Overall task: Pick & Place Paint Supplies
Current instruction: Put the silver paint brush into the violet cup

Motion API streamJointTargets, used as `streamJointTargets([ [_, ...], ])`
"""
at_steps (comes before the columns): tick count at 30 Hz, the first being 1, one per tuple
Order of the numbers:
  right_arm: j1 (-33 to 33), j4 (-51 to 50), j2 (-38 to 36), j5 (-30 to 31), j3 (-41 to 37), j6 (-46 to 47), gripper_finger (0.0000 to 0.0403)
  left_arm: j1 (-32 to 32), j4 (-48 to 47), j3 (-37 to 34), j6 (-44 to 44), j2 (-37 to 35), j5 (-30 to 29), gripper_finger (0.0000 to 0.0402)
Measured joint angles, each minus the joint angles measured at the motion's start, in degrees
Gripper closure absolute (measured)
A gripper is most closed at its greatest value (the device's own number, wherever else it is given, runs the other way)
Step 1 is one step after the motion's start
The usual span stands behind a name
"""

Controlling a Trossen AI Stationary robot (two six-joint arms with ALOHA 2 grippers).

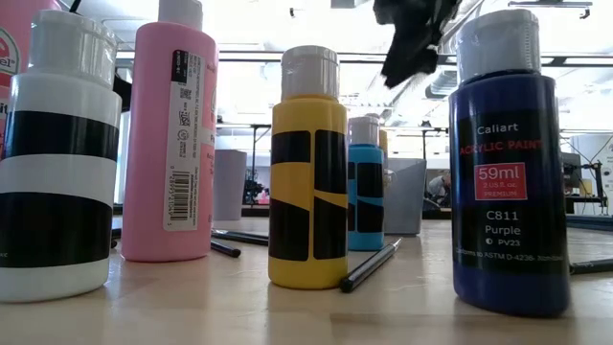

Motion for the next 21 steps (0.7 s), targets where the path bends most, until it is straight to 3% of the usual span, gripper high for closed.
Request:
streamJointTargets([
  [8,2.36,-1.6,-9.28,-2.48,0.0,6.79,0.0273,-0.01,0.02,0.0,0.0,0.0,0.02,0.0402],
  [21,17.27,-1.8,-18.34,10.5,0.0,6.75,0.039,-0.01,-0.04,0.0,-0.02,0.0,0.02,0.0402],
])
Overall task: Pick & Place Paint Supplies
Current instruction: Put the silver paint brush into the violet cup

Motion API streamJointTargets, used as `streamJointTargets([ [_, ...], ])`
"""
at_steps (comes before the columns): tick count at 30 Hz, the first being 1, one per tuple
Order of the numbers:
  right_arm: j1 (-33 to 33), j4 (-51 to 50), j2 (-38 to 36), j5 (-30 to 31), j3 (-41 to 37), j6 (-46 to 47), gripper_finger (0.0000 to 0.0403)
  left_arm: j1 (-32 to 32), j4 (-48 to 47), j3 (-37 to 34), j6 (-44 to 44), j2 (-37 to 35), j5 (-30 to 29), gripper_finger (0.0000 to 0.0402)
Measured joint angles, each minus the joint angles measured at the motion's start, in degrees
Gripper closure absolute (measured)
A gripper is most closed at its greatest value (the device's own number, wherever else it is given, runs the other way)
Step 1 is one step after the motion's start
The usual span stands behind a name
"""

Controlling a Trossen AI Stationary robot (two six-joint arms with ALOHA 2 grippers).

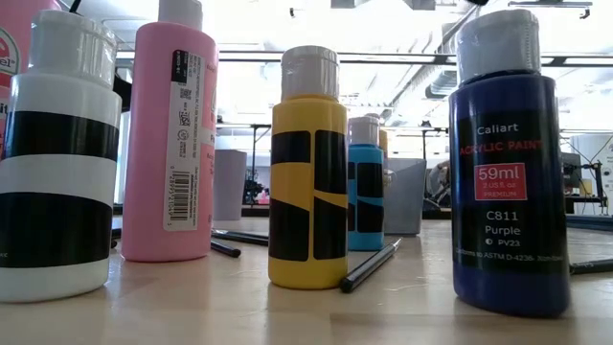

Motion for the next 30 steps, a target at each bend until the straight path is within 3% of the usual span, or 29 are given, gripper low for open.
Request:
streamJointTargets([
  [6,4.82,-4.1,-1.21,7.13,0.02,-0.43,0.0399,0.01,0.0,0.0,0.0,0.0,0.0,0.0402],
  [14,8.7,-4.26,-0.82,10.37,-0.08,-0.48,0.04,0.0,0.02,0.0,0.0,0.0,0.0,0.0402],
  [30,11.74,24.3,-4.91,10.16,-23.72,-4.58,0.0401,0.0,-0.12,0.0,-3.11,0.0,0.24,0.0402],
])
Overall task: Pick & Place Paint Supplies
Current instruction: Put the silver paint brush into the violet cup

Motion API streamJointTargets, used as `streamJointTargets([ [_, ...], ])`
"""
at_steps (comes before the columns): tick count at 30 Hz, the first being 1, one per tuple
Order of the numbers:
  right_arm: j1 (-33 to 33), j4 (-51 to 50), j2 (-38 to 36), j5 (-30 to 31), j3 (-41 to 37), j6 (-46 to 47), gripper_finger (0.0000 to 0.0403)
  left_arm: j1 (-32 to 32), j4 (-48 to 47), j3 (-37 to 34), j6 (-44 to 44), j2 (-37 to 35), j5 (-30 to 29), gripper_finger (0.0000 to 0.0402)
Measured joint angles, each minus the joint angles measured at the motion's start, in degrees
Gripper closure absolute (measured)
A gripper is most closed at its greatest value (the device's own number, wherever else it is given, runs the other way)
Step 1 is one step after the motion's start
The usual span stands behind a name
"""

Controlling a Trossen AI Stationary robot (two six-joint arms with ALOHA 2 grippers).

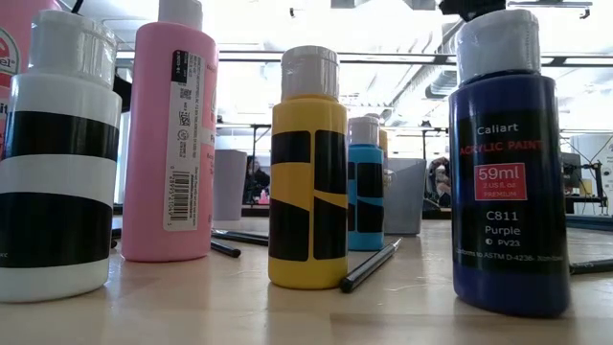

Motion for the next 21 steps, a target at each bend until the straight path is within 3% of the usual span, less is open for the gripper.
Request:
streamJointTargets([
  [13,0.52,28.53,0.33,-3.27,-14.02,0.25,0.0401,0.0,-2.16,0.15,-5.88,0.0,1.81,0.0402],
  [21,2.66,36.98,0.33,-2.75,-20.39,2.88,0.0401,0.01,-2.41,0.1,-5.93,0.0,3.36,0.0402],
])
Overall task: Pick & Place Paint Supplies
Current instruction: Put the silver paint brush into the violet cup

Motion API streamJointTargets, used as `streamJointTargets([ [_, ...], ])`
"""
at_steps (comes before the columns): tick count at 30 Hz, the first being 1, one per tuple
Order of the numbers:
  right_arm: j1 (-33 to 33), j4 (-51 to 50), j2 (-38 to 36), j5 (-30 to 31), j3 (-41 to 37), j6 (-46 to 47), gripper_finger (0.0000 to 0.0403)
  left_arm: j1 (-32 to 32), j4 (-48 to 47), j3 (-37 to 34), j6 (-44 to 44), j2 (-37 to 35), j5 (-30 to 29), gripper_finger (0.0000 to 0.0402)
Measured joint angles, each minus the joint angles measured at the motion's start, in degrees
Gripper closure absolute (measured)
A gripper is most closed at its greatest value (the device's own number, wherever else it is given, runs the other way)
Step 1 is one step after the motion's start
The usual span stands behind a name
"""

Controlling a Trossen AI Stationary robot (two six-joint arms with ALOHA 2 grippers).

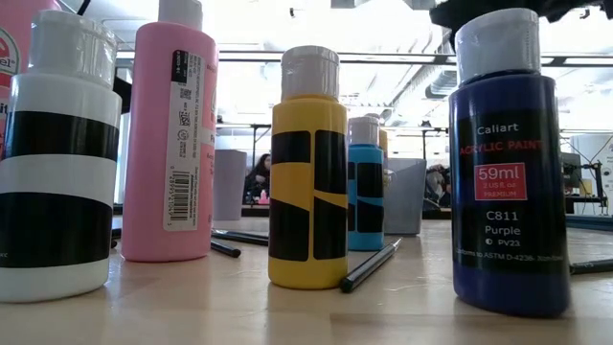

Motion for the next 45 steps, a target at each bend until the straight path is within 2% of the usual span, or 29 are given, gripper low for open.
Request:
streamJointTargets([
  [12,1.63,1.69,0.04,-0.13,-5.07,9.17,0.0401,-0.02,0.0,-0.05,0.16,0.0,0.07,0.0402],
  [24,1.58,1.53,0.04,0.17,-5.11,7.82,0.0401,-0.01,0.02,-0.07,0.03,0.0,0.1,0.0402],
  [31,1.58,1.49,0.04,3.06,-5.18,6.77,0.0401,-0.02,0.04,-0.07,0.01,0.01,0.12,0.0402],
  [36,1.58,1.49,0.04,3.12,-5.18,3.28,0.0401,-0.02,0.04,-0.07,-0.21,0.02,0.12,0.0402],
  [45,1.58,1.48,0.04,3.1,-5.18,3.82,0.0401,-0.01,0.04,-0.1,-0.14,0.02,0.12,0.0402],
])
